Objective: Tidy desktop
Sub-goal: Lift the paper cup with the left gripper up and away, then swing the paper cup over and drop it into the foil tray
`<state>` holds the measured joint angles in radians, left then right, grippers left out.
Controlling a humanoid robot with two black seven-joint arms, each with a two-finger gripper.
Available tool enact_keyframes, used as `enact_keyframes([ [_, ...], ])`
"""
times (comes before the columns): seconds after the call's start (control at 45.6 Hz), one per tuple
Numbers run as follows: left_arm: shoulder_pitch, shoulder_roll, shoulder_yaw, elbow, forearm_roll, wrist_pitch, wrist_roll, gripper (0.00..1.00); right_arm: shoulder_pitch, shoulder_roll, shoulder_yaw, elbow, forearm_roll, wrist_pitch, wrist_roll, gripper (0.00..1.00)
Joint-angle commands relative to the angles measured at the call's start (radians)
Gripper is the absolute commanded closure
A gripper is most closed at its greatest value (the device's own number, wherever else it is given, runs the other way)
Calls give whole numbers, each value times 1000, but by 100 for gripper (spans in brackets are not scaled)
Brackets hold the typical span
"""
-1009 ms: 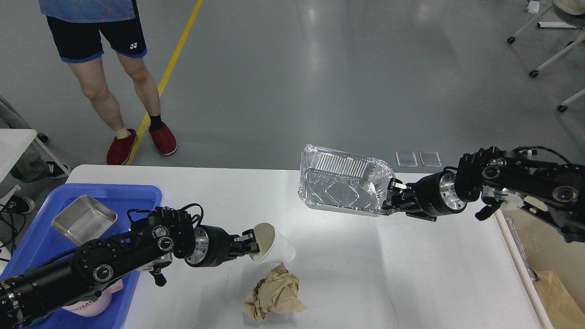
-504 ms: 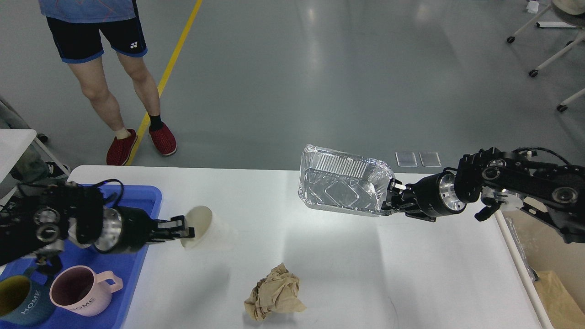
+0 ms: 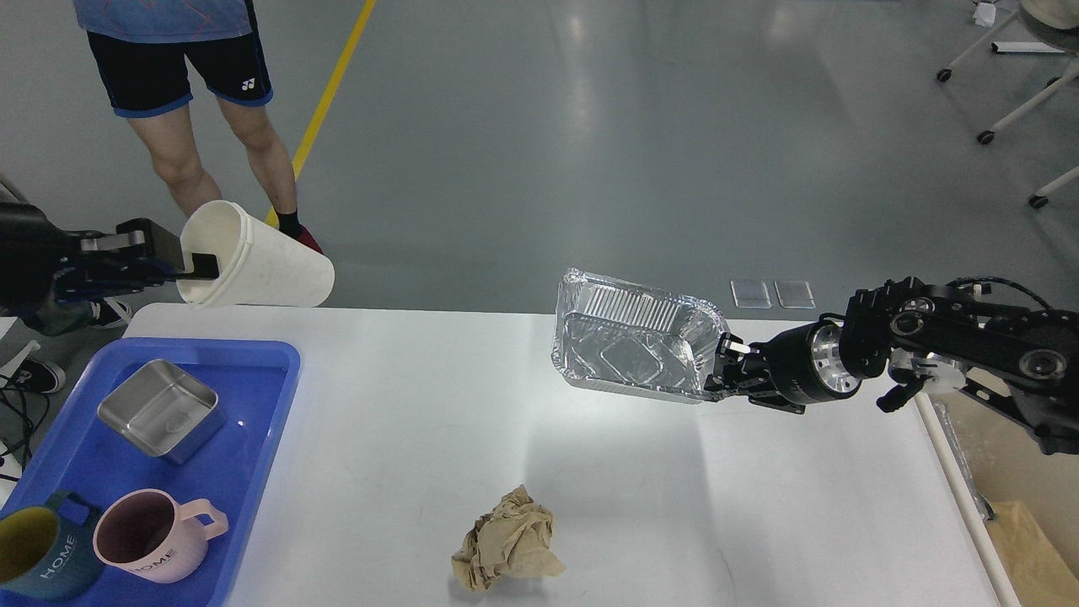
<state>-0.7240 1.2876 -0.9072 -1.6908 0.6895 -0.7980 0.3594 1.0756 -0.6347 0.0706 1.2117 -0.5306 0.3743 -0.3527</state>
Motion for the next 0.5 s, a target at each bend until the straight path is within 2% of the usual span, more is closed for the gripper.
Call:
enact_keyframes([
  [0.0,0,27,-38,0,-19,-30,1,99,1,1,0,0,1,0,0,100],
  [0.219,-5,7,-38,0,-22,-23,3,99,1,0,0,0,1,0,0,100],
  [0.482,-127,-117,-18,36,-5,-9,16,98,1,6,0,0,0,0,0,100],
])
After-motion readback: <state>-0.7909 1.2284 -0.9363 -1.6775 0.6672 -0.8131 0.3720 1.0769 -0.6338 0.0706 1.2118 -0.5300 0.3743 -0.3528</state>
